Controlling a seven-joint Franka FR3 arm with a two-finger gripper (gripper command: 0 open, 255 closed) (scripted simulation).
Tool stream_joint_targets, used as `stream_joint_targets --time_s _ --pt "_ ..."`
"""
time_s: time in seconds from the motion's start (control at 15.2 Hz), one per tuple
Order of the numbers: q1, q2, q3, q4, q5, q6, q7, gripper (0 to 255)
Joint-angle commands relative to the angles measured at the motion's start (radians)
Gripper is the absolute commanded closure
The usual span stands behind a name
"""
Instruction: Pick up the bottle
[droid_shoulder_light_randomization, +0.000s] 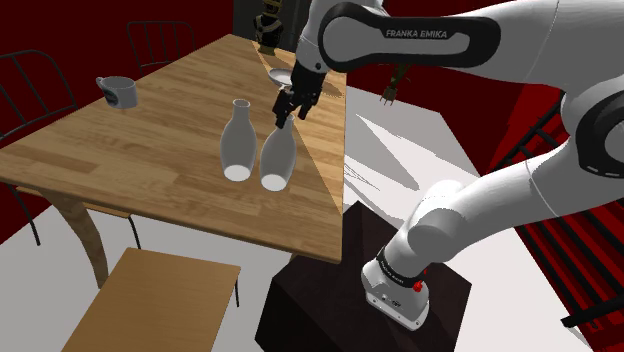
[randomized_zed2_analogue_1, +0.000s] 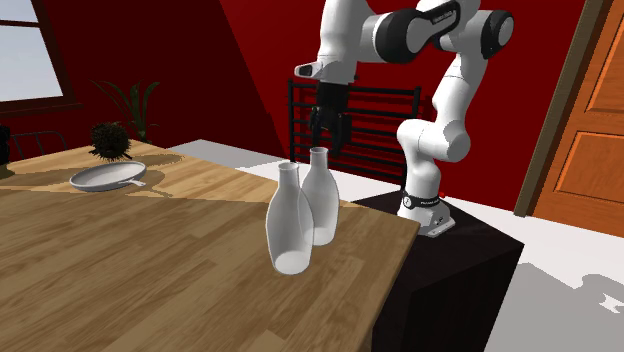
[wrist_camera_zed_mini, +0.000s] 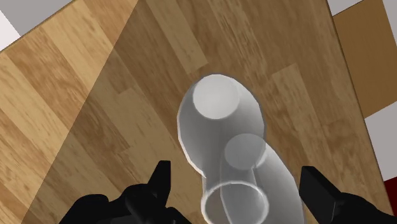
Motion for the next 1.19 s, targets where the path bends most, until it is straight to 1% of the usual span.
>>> stream_joint_targets --time_s 0.0,0.07,0.2,0.26,0.86,1.12 --pt "0.001 0.002 0.001 -0.027 0.001 0.029 0.0 0" --pt "0.001 0.005 0.002 -0.045 0.002 0.051 -0.001 0" --pt "0.001 0.005 0.002 -0.045 0.002 0.051 -0.001 0" --pt "0.001 0.005 0.003 -0.045 0.002 0.051 0.0 255" --pt "0.001 0.005 0.002 -0.045 0.002 0.051 -0.001 255" --pt "0.0 -0.002 0.0 0.003 0.0 -0.004 0.0 255"
